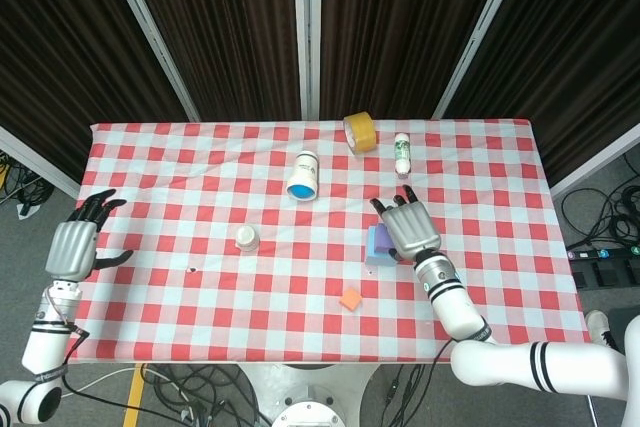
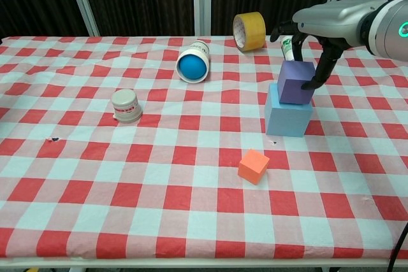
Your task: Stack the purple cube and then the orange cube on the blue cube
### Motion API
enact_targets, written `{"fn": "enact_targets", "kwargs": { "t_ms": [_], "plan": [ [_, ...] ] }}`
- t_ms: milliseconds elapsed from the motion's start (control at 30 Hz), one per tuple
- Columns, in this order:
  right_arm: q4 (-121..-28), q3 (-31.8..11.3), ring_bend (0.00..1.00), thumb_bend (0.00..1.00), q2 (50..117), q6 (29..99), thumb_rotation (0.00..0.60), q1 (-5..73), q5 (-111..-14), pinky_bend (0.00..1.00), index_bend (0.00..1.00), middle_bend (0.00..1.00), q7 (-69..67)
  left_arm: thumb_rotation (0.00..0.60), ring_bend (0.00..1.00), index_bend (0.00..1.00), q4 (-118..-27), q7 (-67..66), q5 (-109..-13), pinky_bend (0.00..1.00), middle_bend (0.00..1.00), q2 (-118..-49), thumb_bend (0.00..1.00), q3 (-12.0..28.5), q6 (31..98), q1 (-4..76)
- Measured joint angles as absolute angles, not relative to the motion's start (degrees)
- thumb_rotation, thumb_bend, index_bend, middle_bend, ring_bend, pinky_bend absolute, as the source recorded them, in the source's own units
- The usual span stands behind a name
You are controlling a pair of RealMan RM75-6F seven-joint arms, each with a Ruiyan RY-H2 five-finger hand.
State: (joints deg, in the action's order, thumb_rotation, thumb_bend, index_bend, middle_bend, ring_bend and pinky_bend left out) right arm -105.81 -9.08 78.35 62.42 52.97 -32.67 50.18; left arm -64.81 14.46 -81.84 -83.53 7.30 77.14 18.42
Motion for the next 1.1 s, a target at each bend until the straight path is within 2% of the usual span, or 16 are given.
{"fn": "enact_targets", "kwargs": {
  "t_ms": [200,567,833,1100],
  "plan": [
    [-105.57,-8.53,0.17,0.18,78.46,62.1,0.6,53.95,-31.76,0.0,0.13,0.47,50.17,0.6,0.16,0.28,-64.69,14.47,-81.81,0.29,0.24,-83.58,0.11,7.3,76.98,18.48],
    [-106.52,-7.8,0.04,0.15,76.39,61.0,0.6,55.14,-30.9,0.0,0.08,0.27,48.84,0.6,0.16,0.28,-64.3,14.6,-81.78,0.29,0.24,-83.74,0.11,7.24,76.83,18.46],
    [-109.16,-8.04,0.04,0.15,74.74,61.7,0.6,55.4,-32.06,0.0,0.08,0.27,47.48,0.6,0.16,0.28,-64.2,14.62,-81.73,0.29,0.24,-83.77,0.11,7.36,76.98,18.44],
    [-116.51,-8.55,0.05,0.13,72.22,64.27,0.6,54.68,-44.55,0.0,0.09,0.31,45.76,0.6,0.16,0.28,-64.02,14.56,-81.55,0.29,0.24,-83.7,0.11,7.47,76.99,18.37]
  ]
}}
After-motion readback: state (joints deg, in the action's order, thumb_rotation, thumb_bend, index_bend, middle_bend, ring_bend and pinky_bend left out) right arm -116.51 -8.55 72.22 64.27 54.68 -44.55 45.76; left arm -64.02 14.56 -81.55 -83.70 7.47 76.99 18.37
